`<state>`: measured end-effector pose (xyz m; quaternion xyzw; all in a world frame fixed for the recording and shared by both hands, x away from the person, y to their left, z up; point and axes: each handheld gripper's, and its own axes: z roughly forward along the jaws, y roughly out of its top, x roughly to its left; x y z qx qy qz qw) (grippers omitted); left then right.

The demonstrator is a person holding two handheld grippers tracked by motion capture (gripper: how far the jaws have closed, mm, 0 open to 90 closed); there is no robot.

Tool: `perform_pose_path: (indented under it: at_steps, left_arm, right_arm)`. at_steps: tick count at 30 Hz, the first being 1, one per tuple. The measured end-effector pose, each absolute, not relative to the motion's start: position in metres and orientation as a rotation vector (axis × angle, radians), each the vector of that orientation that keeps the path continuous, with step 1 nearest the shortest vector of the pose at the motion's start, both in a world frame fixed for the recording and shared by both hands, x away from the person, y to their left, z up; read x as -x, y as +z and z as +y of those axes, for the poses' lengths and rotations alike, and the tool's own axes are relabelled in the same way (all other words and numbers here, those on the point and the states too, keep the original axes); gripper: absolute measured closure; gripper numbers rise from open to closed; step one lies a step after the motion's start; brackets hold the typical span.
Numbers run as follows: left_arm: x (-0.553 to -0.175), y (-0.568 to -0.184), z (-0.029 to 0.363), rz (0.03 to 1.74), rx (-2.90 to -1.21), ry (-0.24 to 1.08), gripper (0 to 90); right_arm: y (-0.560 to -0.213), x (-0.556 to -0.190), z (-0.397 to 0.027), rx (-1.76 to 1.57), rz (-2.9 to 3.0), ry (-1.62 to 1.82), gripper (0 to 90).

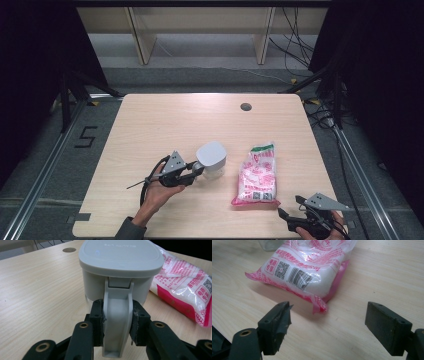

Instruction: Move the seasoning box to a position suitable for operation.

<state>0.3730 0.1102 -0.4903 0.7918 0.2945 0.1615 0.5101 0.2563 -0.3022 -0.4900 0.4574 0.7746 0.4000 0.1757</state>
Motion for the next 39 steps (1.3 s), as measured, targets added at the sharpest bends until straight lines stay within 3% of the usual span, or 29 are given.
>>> perform_pose_path:
  at_steps: [12,15,25,37,39]
  left_arm:
    - [-0.395,-0.489,0.096,0.715,-1.907,0.429,68.0]
    - [-0.401,-0.489,0.103,0.733,-1.909,0.480,61.5]
    - [-0.412,-0.497,0.109,0.806,-1.897,0.602,68.9]
    - [-0.426,-0.500,0.112,0.836,-1.864,0.558,69.6]
    - [-0.425,-0.499,0.112,0.848,-1.868,0.521,64.3]
  right_arm:
    - [-0.490,-0.255,-0.302,-1.326,2.196,1.138,21.4]
    - [-0.490,-0.253,-0.300,-1.365,2.187,1.151,21.4]
    - [-0.490,-0.253,-0.300,-1.368,2.196,1.144,21.4]
    - [-0.491,-0.257,-0.303,-1.320,2.193,1.152,21.4]
    - [-0.492,-0.257,-0.304,-1.324,2.190,1.155,21.4]
